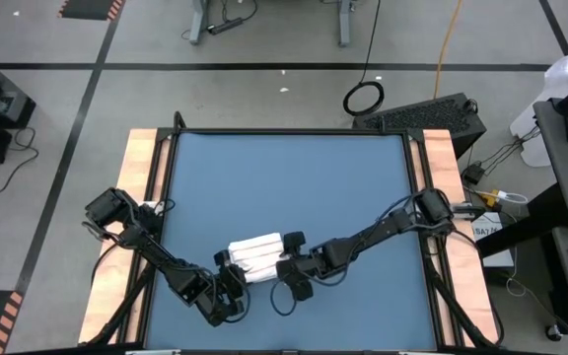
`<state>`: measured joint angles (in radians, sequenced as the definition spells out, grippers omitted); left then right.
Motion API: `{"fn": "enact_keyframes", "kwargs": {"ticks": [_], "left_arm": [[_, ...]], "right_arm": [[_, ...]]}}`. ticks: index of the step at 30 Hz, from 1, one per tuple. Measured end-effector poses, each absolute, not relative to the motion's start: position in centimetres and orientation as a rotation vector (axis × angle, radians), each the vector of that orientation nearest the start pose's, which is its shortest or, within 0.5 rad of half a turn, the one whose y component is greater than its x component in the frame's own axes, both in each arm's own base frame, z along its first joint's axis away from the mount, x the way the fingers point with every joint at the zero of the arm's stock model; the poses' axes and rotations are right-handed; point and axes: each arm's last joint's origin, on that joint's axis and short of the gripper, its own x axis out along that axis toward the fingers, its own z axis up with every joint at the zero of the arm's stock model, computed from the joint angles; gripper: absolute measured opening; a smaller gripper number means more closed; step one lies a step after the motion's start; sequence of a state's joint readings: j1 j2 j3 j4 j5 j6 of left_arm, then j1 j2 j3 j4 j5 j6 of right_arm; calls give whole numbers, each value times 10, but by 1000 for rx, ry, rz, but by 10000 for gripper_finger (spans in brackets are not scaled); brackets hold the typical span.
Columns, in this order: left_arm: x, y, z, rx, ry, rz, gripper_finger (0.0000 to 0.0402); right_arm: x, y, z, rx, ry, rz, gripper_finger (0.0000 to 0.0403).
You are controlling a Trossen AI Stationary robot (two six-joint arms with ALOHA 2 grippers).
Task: Roll towel
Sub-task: Roll the white towel
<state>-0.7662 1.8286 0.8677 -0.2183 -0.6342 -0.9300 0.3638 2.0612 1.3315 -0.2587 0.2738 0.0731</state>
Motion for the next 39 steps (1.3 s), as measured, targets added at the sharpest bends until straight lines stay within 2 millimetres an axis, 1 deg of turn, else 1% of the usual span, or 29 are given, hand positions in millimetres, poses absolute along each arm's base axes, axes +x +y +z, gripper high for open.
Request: {"fn": "enact_keyframes", "kwargs": {"ticks": [3,6,9,14,17,22,25,28,31,35,39], "left_arm": [[236,-204,108,-105,837,292,135],[236,-204,108,-103,837,292,135],[236,-204,108,-100,833,295,135],[237,-203,109,-80,827,292,137],[235,-202,114,-72,825,294,157],[227,-195,136,-36,815,301,224],[224,-192,147,-17,800,292,260],[221,-196,153,31,771,261,281],[216,-203,155,84,736,231,287],[212,-217,157,102,670,176,288],[210,-230,148,213,626,129,288]], "right_arm": [[396,138,136,-184,962,82,310],[398,135,136,-97,972,86,290],[399,132,136,-31,986,100,260],[401,128,134,20,1000,116,197],[401,128,134,59,1003,131,161],[401,129,134,126,1013,116,121],[401,130,133,165,1023,110,107],[401,129,132,194,1027,97,100],[402,127,132,231,1033,87,100],[402,125,132,276,1046,106,99],[404,119,132,306,1058,128,98]]}}
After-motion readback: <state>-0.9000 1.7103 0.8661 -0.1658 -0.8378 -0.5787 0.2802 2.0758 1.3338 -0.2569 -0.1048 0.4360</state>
